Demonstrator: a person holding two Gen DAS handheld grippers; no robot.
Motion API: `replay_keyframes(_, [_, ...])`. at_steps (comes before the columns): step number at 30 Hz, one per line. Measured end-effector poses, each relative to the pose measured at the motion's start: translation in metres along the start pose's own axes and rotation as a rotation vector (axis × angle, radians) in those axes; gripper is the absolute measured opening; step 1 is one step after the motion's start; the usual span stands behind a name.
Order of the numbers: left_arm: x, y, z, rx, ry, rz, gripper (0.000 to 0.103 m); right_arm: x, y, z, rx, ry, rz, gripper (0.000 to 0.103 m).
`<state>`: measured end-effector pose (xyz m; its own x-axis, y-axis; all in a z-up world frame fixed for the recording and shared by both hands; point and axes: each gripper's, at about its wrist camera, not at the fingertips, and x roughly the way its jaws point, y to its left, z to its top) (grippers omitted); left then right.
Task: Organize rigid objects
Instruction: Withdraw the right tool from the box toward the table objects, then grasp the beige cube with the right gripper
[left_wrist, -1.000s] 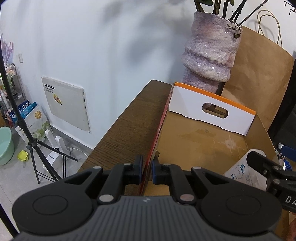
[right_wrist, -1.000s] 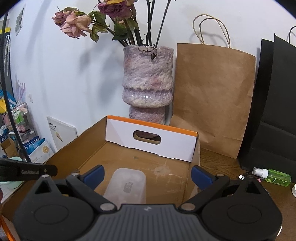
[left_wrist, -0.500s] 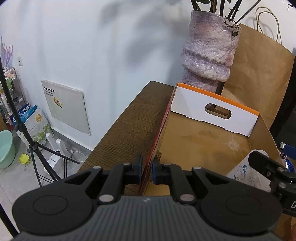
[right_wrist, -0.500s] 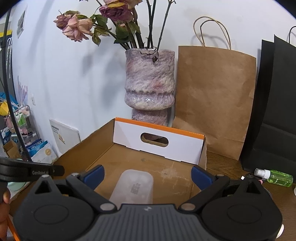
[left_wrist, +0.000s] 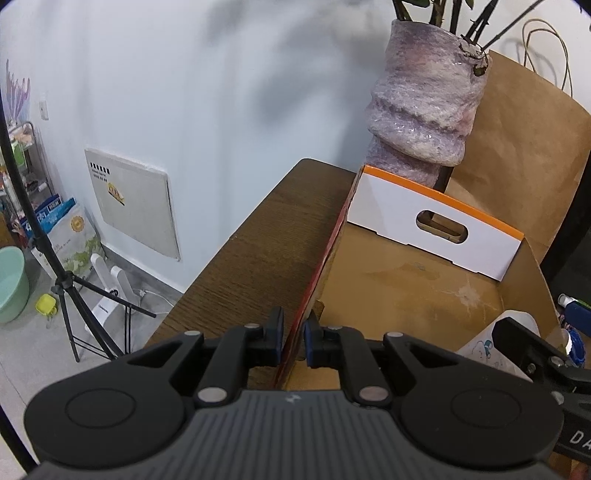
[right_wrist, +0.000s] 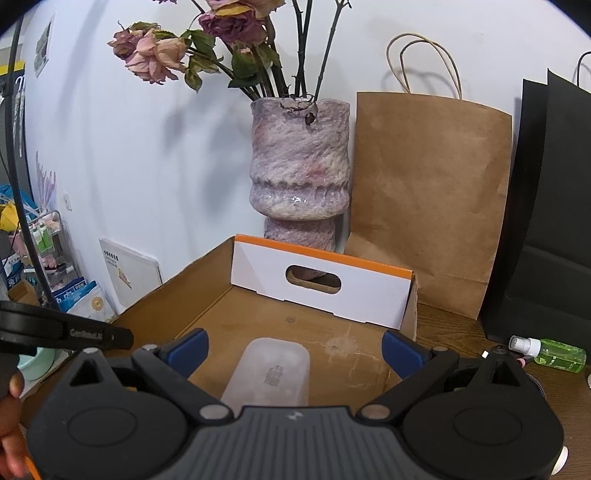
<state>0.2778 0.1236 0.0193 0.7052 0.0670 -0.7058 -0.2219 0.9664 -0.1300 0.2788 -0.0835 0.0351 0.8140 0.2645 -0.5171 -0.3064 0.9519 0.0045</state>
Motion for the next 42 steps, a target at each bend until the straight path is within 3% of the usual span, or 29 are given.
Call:
replay_keyframes(10, [-0.001,-0.008,-0.004,0.053,-0.023,0.027,0.013,-0.002,-0.003,0.000,0.020,-0.010,0.011,0.100])
replay_keyframes(22, [0.000,-0.009,-0.004,0.065,-0.025,0.024,0.012,-0.019,-0.019,0.000,0.053,-0.080,0.008,0.100])
replay_keyframes(33, [0.000,-0.005,-0.001,0.060,-0.020,0.005,0.012,-0.053,-0.088,-0.024,0.085,-0.103,-0.157,0.100])
replay_keyframes(42, [0.000,-0.005,-0.001,0.075,-0.014,-0.002,0.012,-0.072,-0.139,-0.071,0.134,0.000,-0.283,0.100])
